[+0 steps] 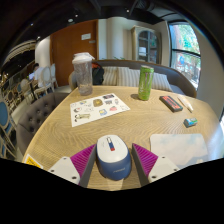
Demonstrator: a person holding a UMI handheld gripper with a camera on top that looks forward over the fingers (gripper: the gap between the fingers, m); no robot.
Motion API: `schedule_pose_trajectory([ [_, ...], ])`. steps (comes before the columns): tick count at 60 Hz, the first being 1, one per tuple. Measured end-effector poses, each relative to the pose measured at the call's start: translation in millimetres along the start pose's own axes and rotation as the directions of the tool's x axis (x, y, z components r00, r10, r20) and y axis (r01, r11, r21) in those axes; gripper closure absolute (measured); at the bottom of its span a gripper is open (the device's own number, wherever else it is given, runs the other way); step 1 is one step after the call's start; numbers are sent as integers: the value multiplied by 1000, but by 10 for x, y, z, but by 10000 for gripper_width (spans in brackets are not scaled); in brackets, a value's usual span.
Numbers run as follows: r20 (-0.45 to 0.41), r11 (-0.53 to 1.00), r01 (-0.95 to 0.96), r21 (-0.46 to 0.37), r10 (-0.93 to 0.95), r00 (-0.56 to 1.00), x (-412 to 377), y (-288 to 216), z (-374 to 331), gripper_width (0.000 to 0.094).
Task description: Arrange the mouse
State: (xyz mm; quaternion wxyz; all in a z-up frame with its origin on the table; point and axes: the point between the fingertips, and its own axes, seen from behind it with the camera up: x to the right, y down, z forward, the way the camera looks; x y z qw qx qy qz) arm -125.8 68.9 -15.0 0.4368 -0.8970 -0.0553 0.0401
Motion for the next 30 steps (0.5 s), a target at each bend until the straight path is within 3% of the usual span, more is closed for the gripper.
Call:
schedule_pose_trajectory([
  [7,-15,1000,-14,-2,14,1000,46,-110,121,372],
  [16,-38,1000,-11,17,12,999,38,-111,128,406],
  [24,-23,1000,3,10,-3,1000,42,-92,72,510],
  [30,4,992,86,89,-87,996,-48,-254,-210,523],
])
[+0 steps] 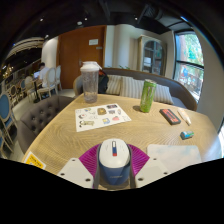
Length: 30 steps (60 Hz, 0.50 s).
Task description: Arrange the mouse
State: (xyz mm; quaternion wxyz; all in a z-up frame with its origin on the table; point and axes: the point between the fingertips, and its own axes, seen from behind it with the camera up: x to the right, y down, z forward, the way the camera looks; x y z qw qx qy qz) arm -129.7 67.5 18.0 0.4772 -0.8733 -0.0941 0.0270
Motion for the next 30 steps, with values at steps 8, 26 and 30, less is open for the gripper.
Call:
schedule_pose_trajectory([
  [8,-31,991,25,130,-22,999,234,-493,-632,524],
  [26,-215,985,-1,174,39,976,1751,-547,-1334,526],
  [30,-230,993,-56,101,78,970,2015,-153,-1141,525],
])
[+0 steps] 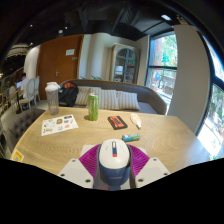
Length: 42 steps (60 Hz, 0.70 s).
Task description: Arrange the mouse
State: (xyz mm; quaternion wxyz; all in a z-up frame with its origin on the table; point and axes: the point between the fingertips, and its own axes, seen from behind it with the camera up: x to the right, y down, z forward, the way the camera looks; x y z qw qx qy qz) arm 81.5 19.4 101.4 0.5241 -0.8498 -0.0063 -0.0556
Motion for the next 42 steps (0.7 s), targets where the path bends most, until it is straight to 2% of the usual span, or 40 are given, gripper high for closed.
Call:
schedule_pose_trajectory([
  [9,35,989,-37,-142,43,998,64,694,386,525],
  [18,34,975,-51,-215,59,998,95,1041,539,516],
  [20,38,980,-61,-187,69,997,92,992,555,493],
  [27,44,975,-91,-202,102,994,119,1007,512,321],
  [30,57,975,-102,-196,115,992,120,999,442,141],
  [31,62,977,-104,-188,118,991,120,972,415,33],
  [33,70,980,-107,-165,120,990,124,934,336,95],
  [42,75,991,-103,-82,109,991,196,884,-202,91],
])
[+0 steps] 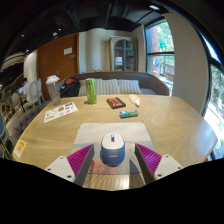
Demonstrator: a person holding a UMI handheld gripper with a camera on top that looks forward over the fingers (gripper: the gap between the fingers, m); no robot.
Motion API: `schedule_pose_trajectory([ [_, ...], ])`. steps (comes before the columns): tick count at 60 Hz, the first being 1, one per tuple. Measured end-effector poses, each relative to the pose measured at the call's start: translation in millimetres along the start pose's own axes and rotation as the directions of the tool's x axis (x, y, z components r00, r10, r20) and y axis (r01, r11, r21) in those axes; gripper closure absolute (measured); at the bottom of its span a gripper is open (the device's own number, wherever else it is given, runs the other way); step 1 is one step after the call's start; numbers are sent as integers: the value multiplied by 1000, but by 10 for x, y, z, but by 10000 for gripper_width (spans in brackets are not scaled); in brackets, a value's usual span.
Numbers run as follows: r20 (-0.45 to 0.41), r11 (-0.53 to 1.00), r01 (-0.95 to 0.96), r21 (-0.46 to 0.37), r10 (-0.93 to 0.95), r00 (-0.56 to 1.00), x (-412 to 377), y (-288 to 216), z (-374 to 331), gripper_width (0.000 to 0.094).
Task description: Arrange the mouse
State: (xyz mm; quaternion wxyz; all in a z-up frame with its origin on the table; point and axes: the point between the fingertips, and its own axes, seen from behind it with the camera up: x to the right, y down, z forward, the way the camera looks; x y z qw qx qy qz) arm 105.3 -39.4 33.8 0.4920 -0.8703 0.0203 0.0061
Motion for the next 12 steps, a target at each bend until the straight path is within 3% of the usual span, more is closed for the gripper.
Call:
schedule_pose_trajectory([
  [12,-1,995,-15,100,15,1000,-11,378,-763,94],
])
